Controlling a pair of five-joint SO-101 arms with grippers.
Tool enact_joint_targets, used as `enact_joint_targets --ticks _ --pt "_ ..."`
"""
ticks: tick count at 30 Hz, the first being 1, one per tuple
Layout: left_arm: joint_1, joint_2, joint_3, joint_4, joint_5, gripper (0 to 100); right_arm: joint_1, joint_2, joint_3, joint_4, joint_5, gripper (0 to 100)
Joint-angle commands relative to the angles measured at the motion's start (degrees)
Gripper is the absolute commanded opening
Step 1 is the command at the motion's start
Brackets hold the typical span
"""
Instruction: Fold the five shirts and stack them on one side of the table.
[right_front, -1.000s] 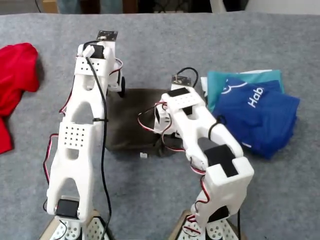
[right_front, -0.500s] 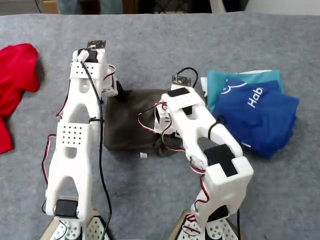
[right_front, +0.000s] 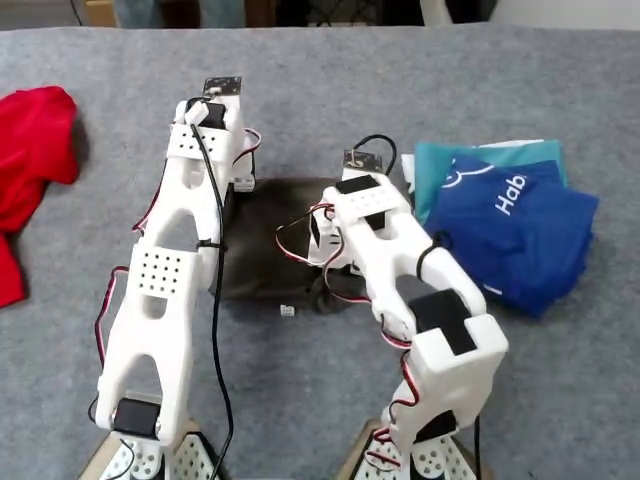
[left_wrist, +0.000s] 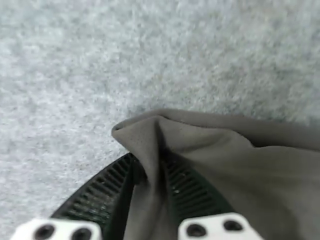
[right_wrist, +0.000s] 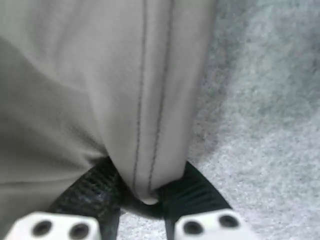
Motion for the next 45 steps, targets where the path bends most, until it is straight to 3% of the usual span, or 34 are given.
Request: enact_joint_targets --ticks 1,6,12,23,33,45 --pt "0.31 -0.44 -5.41 0.44 1.05 4 2.81 -3.03 -0.13 -0.7 -0.79 1.4" --pt "1.54 -0.26 -14.9 3.43 1.14 4 2.73 -11.38 -0.04 -0.26 -0.7 1.4" --pt "3.3 -0.44 -22.37 3.43 1.14 4 2.73 -20.35 0.31 0.09 4.4 1.4" --pt "6.99 -7.65 -22.9 2.02 4.84 4 10.02 -37.76 -0.04 0.18 15.21 1.4" --pt "14.2 -10.73 -22.81 -9.93 10.2 4 17.67 -48.22 -0.04 -0.09 21.63 1.4" --pt "22.64 -8.26 -22.55 -29.1 13.01 4 34.64 -49.27 -0.13 -4.4 30.33 1.4"
